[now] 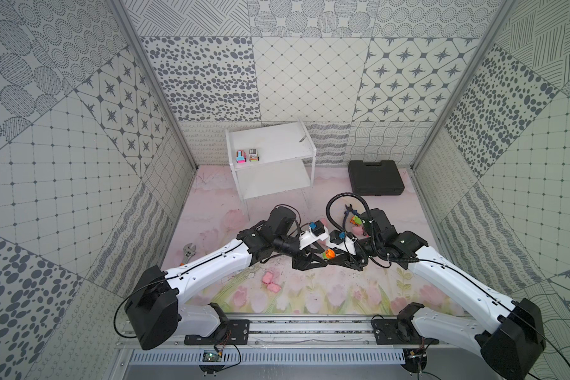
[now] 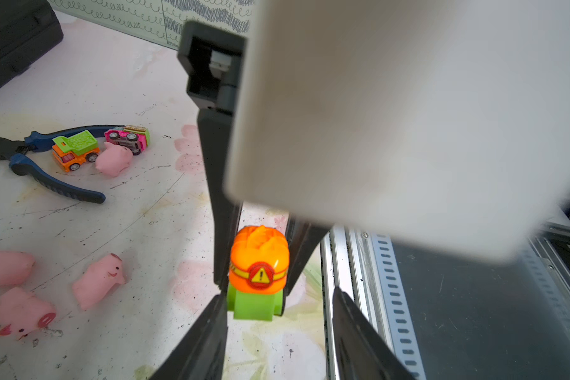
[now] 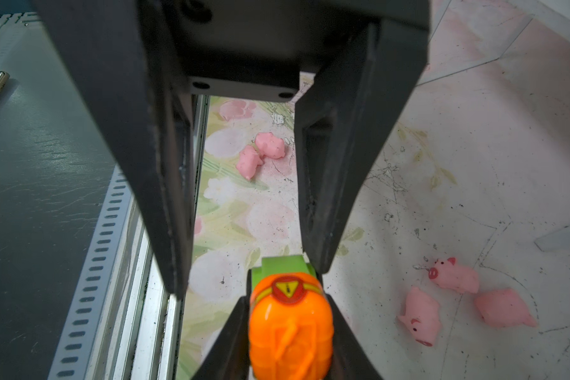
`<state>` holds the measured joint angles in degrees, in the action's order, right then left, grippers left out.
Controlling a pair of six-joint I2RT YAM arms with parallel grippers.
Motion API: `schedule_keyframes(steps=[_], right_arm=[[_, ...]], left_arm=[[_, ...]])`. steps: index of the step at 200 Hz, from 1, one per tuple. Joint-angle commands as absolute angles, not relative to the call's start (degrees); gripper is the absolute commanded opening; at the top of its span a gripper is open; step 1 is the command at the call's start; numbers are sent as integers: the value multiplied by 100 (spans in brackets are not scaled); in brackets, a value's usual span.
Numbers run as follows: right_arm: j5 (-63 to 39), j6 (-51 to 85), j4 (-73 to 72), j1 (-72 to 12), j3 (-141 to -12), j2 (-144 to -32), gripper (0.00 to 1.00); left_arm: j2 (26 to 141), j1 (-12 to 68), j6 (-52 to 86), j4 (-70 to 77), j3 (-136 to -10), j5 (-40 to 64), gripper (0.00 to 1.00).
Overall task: Organize plastic toys on shelves
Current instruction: Place the plastic toy on the shelf.
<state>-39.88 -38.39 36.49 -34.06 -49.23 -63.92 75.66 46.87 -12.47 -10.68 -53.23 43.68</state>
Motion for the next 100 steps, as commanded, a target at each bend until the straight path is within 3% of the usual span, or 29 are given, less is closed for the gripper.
schedule_keyframes(steps=[1,56,100], right_arm=[[-4357,-3887,3370,-3461,-5121,-6399,35],[-4631,-3421,2910,-3457,-4948,-6213,36],[-4772,-3301,2866,-3453,-4930,-6154,36]], left_arm=[[7567,4716,-1428,-913,-5367,4536,51],[7001,4623,-909,191,-4762,4376,52],[6900,4537,-901,114,-4718,4364,50]])
